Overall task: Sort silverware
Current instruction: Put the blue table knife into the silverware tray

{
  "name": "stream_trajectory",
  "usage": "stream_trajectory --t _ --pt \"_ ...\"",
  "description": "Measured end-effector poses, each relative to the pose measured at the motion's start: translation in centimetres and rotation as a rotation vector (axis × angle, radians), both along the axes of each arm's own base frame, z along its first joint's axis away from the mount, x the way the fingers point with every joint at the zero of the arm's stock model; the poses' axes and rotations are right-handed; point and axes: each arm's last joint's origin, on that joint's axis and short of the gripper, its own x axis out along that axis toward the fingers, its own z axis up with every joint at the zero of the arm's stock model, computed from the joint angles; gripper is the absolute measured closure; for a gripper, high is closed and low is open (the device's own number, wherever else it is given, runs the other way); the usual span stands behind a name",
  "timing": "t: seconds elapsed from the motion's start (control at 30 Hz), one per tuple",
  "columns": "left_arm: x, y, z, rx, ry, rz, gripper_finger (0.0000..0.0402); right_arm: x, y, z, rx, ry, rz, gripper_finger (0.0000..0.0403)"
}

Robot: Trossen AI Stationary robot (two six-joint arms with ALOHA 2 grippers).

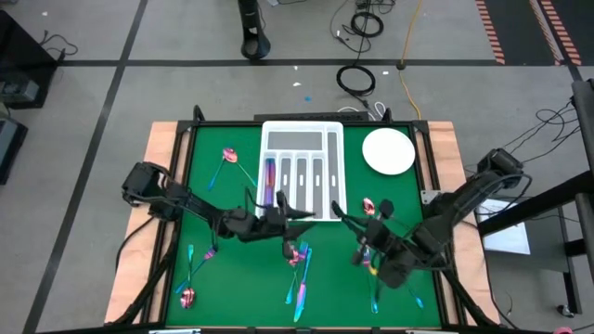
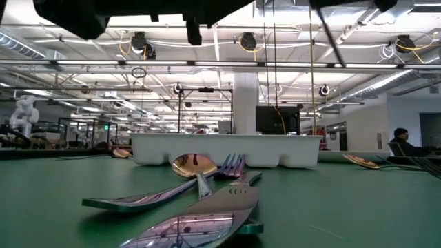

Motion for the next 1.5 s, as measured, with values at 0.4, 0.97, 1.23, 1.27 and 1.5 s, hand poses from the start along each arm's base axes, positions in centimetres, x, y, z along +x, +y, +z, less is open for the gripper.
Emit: stream_trajectory --t 0.4,0.97,1.23,1.27,1.5 --pt "1.5 1.4 0.6 -0.047 -0.016 0.117 0.0292 2.9 -3.4 -0.2 -0.124 0.042 -0.151 0.0394" --pt "3.8 2.8 1.7 -0.060 -0.060 0.163 0.0292 3.2 -3.5 0.0 -0.127 0.039 -0.143 0.0394" --pt "4.3 3.9 2.4 -0.065 -0.096 0.178 0.0292 3.3 -3.5 0.1 -0.124 0.034 -0.144 0.0394" --pt "4.4 4.0 2.7 -0.066 -0.102 0.178 0.0292 3.3 -3.5 0.1 -0.122 0.031 -0.145 0.0394" --pt "5.9 4.4 4.4 -0.045 -0.070 0.161 0.0292 3.3 -3.5 0.1 -0.124 0.034 -0.143 0.0394"
